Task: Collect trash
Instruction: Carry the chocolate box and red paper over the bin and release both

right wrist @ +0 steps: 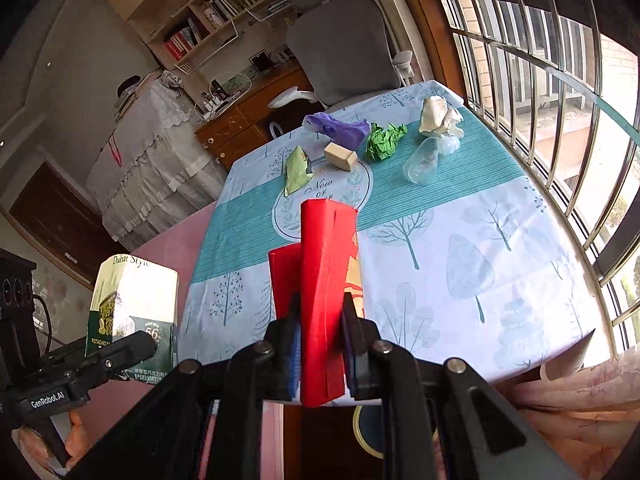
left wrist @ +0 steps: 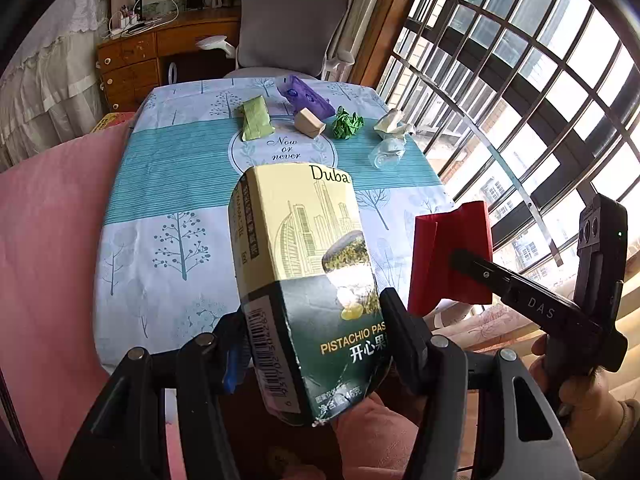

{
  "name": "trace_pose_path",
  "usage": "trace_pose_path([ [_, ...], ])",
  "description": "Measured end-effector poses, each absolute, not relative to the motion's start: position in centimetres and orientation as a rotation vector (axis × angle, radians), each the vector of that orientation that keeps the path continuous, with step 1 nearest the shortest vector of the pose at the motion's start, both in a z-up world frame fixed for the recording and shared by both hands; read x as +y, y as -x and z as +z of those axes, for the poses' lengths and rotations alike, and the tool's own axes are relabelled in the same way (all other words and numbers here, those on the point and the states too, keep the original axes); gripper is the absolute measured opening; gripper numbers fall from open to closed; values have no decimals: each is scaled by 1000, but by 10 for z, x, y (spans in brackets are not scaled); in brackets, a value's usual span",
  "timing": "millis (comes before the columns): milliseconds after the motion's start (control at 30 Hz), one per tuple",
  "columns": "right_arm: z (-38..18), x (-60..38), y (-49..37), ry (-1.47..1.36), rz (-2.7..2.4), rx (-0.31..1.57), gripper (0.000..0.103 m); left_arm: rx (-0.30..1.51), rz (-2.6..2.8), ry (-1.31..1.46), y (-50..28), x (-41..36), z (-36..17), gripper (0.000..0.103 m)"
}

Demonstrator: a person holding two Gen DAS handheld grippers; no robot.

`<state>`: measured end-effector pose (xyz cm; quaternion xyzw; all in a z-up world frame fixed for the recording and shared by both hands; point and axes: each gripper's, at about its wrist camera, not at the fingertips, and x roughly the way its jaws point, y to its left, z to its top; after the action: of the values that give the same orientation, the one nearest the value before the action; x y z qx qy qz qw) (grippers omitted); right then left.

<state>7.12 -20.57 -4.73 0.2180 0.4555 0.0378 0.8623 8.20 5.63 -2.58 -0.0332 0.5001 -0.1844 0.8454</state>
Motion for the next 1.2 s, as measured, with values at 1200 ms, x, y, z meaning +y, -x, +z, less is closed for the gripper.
trace_pose_path([
  [1200, -448, -184, 36, -425, -71, 1406, 18, 1349, -344, 40, 4, 6, -435, 58],
])
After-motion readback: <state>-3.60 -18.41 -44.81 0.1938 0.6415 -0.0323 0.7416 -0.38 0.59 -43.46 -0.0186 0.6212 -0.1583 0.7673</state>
